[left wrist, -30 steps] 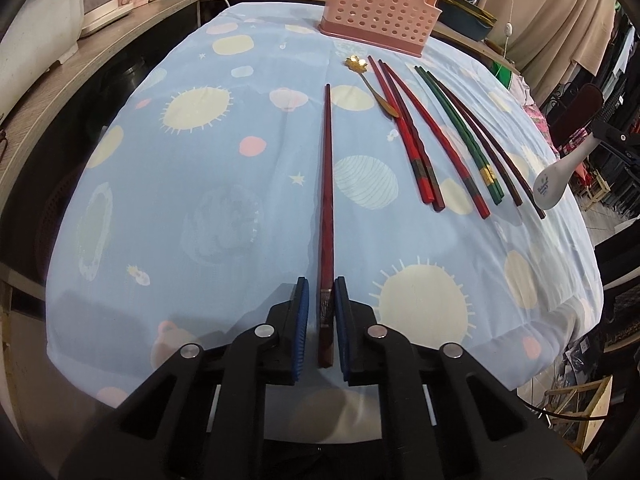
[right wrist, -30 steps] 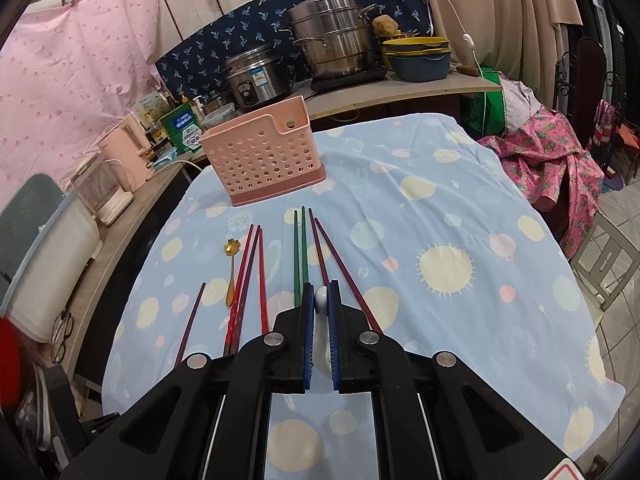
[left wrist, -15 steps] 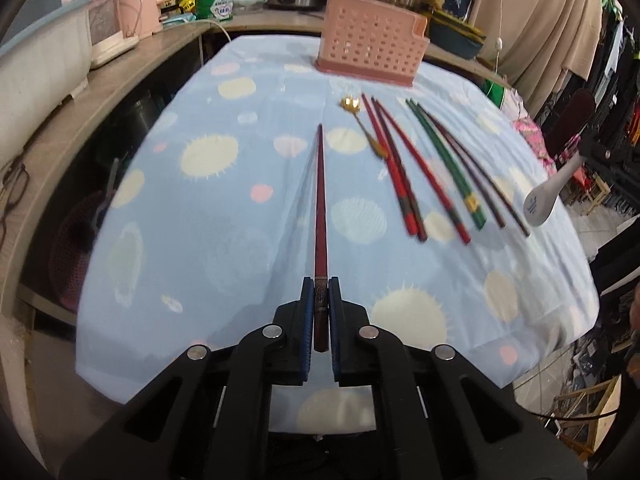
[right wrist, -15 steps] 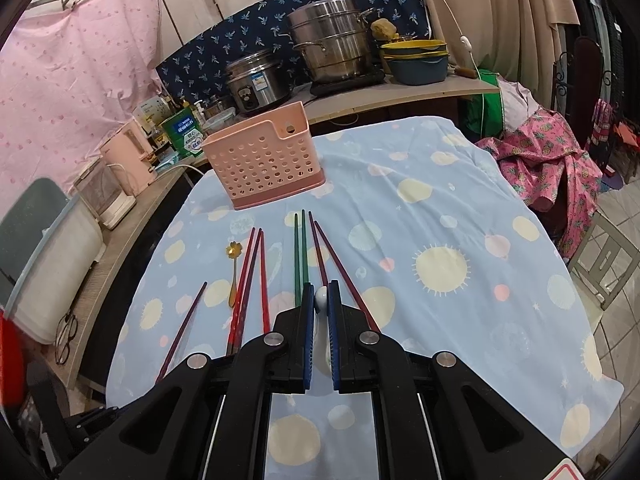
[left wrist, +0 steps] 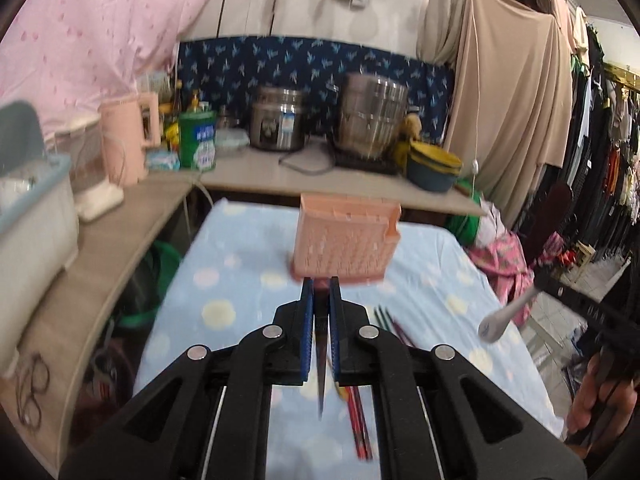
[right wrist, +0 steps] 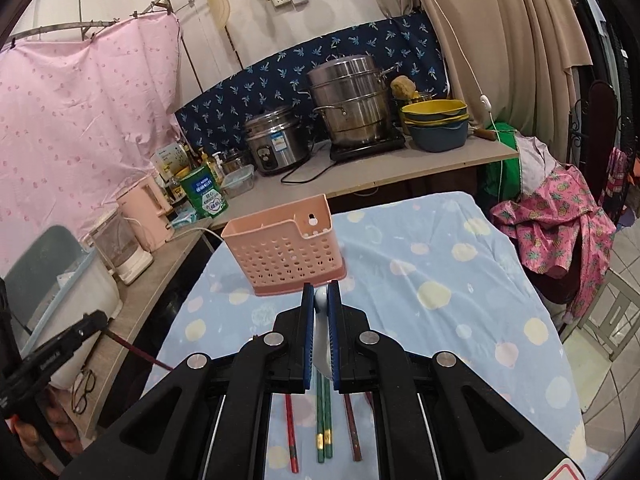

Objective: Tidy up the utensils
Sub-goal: 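Open the left tool over the pink basket while the right tool releases the spoon into it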

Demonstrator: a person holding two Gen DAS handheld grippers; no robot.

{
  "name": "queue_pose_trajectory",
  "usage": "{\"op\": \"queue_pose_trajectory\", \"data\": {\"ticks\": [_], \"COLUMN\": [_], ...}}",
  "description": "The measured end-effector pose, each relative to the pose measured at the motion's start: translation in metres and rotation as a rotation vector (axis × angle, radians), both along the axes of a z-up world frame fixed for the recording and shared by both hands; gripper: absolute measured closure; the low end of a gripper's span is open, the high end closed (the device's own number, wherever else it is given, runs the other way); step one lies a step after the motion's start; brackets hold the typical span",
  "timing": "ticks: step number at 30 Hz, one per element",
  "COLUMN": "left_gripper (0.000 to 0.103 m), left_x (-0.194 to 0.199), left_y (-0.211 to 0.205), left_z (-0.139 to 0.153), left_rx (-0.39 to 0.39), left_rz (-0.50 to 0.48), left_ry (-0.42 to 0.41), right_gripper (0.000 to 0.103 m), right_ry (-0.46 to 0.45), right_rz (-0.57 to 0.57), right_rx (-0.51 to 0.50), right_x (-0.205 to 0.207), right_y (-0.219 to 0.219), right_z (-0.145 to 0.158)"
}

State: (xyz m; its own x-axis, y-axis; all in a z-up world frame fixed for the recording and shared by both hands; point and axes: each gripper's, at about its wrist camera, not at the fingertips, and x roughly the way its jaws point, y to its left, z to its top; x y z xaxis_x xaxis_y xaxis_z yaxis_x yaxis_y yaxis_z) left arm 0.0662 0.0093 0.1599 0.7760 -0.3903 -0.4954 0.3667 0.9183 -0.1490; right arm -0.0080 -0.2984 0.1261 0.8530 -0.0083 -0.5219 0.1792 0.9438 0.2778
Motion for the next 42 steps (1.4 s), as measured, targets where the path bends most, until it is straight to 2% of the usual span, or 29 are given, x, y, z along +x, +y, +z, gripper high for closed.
{"op": "queue_pose_trajectory", "data": {"ticks": [7,11,14,19,22,25,32,35,37,42], "left_gripper": [0.096,0.096,0.096,0.096,0.096,0.096,0.096,0.096,0.093,0.074], "left_x": [0.059,0.086,0.109,0.141,0.160,0.175,0.196,0.197,0.197,0.188], "left_y": [-0.011,-0.018,-0.023,-0.034,-0.040,-0.047,-0.059,-0.062,-0.062,-0.053], "left_z": [0.053,0.072,0.083,0.088,0.087,0.080,0.041,0.031,0.028,0.028], "left_rx": [-0.078,-0.141,-0.187,-0.220,-0.232,-0.224,-0.162,-0.130,-0.120,-0.121], "left_rz": [0.038,0.053,0.063,0.082,0.096,0.108,0.111,0.113,0.114,0.126], "left_ry": [-0.128,-0.211,-0.250,-0.293,-0.318,-0.313,-0.236,-0.218,-0.206,-0.184], "right_gripper": [0.096,0.096,0.096,0.096,0.096,0.096,0.095,0.090,0.089,0.089], "right_ry": [-0.048,-0.086,-0.121,-0.155,-0.146,-0.110,-0.016,-0.025,-0.029,-0.034], "right_rz": [0.033,0.031,0.022,0.028,0.030,0.033,0.038,0.020,0.019,0.014], "right_rx": [0.094,0.128,0.136,0.141,0.138,0.145,0.145,0.128,0.119,0.108], "right_x": [0.068,0.111,0.141,0.184,0.207,0.223,0.239,0.233,0.229,0.205], "right_y": [-0.011,-0.014,-0.017,-0.020,-0.023,-0.026,-0.027,-0.025,-0.023,-0.021], "right_z": [0.007,0.009,0.013,0.016,0.010,-0.002,-0.038,-0.041,-0.039,-0.030]}}
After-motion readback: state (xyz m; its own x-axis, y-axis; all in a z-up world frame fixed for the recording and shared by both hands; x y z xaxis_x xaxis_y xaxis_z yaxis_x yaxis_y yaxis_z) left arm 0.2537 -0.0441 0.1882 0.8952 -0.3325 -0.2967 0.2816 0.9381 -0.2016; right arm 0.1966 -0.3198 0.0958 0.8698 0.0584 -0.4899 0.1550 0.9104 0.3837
